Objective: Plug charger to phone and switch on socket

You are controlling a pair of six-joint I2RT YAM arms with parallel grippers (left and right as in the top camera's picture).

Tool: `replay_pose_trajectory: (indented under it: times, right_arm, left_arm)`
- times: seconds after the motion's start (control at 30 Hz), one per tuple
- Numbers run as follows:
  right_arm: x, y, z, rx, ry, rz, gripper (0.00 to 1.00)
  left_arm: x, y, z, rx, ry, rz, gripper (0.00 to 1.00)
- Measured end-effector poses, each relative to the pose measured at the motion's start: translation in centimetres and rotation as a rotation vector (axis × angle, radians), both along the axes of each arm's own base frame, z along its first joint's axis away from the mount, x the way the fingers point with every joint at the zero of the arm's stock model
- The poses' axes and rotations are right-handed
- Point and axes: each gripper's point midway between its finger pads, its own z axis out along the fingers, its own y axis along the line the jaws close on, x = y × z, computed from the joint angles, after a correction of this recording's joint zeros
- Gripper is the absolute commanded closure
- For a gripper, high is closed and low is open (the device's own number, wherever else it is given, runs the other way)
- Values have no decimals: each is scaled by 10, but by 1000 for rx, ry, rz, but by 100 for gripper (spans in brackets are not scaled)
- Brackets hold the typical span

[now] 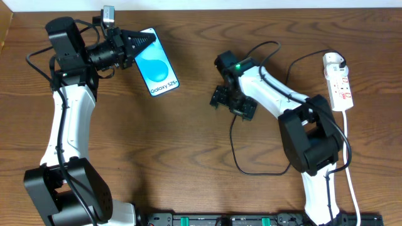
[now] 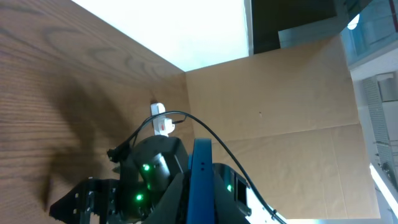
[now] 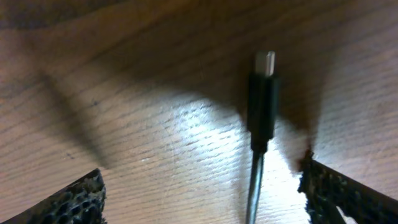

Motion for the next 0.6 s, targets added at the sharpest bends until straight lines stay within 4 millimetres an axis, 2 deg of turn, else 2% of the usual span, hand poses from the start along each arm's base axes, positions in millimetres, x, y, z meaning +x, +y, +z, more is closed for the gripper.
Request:
replay_pose_trajectory:
  times: [0.1, 0.23, 0.43, 0.5, 0.57, 0.6]
  right_arm:
    - [1, -1, 0, -23, -13, -4, 9]
    - [5, -6, -1, -42, -30, -23, 20]
    - [13, -13, -1, -52, -49, -44, 48]
    - [14, -14, -1, -52, -50, -44, 64]
    - [13, -13, -1, -52, -50, -40, 85]
    - [13, -12, -1, -52, -50, -38, 99]
  left_arm:
    - [0, 0, 0, 0, 0, 0, 93]
    - [0, 0, 0, 0, 0, 0, 93]
    - [0, 0, 0, 0, 0, 0, 93]
    - [0, 0, 0, 0, 0, 0, 93]
    - [0, 0, 0, 0, 0, 0, 93]
    - [0, 0, 0, 0, 0, 0, 93]
